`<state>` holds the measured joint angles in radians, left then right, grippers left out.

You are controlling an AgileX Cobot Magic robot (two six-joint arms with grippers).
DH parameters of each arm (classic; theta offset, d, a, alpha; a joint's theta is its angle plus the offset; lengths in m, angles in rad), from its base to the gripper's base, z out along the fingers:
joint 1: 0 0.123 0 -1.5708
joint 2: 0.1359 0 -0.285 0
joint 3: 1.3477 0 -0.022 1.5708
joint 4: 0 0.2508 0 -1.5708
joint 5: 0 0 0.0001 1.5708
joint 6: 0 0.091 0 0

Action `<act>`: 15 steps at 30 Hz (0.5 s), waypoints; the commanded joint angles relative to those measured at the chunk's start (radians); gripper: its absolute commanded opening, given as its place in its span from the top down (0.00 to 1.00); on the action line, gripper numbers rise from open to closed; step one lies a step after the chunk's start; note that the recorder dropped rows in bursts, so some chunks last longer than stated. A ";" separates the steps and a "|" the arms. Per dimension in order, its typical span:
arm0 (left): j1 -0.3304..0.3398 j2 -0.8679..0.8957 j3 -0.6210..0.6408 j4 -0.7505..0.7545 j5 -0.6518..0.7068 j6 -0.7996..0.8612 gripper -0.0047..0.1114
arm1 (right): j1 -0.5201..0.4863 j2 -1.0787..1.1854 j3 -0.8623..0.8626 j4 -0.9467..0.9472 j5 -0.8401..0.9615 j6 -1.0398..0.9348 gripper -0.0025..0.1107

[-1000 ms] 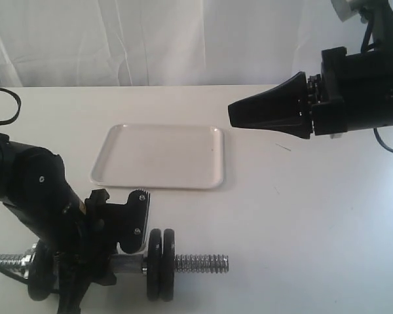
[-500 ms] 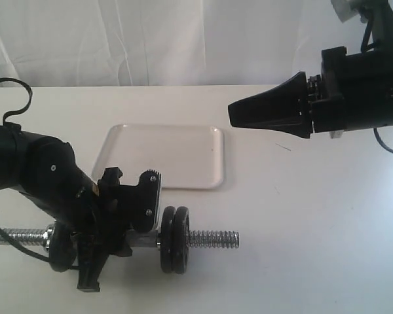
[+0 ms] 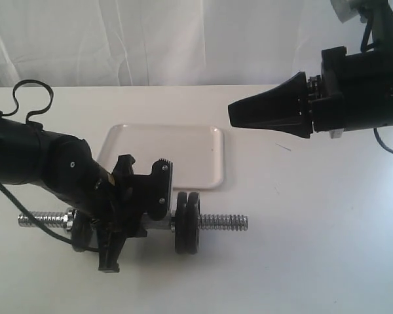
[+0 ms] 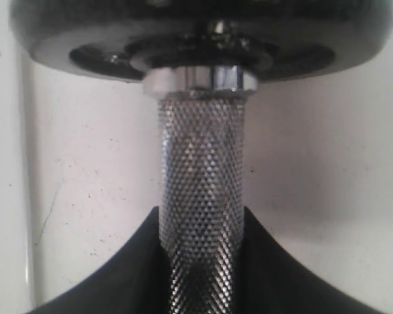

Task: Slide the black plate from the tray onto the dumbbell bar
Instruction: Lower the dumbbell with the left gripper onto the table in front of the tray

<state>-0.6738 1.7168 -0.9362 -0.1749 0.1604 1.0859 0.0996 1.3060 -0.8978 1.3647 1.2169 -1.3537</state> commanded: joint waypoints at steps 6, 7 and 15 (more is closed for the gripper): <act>0.002 -0.011 -0.072 -0.037 -0.138 -0.002 0.96 | 0.002 0.001 -0.008 0.016 0.004 0.003 0.98; 0.002 -0.006 -0.072 -0.037 -0.138 -0.002 0.96 | 0.002 0.001 -0.008 0.016 0.004 0.003 0.98; 0.002 0.000 -0.072 -0.037 -0.108 -0.010 0.96 | 0.002 0.001 -0.008 0.018 0.004 0.005 0.98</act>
<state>-0.6738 1.7531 -0.9714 -0.1749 0.1377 1.0859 0.0996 1.3060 -0.8978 1.3647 1.2169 -1.3516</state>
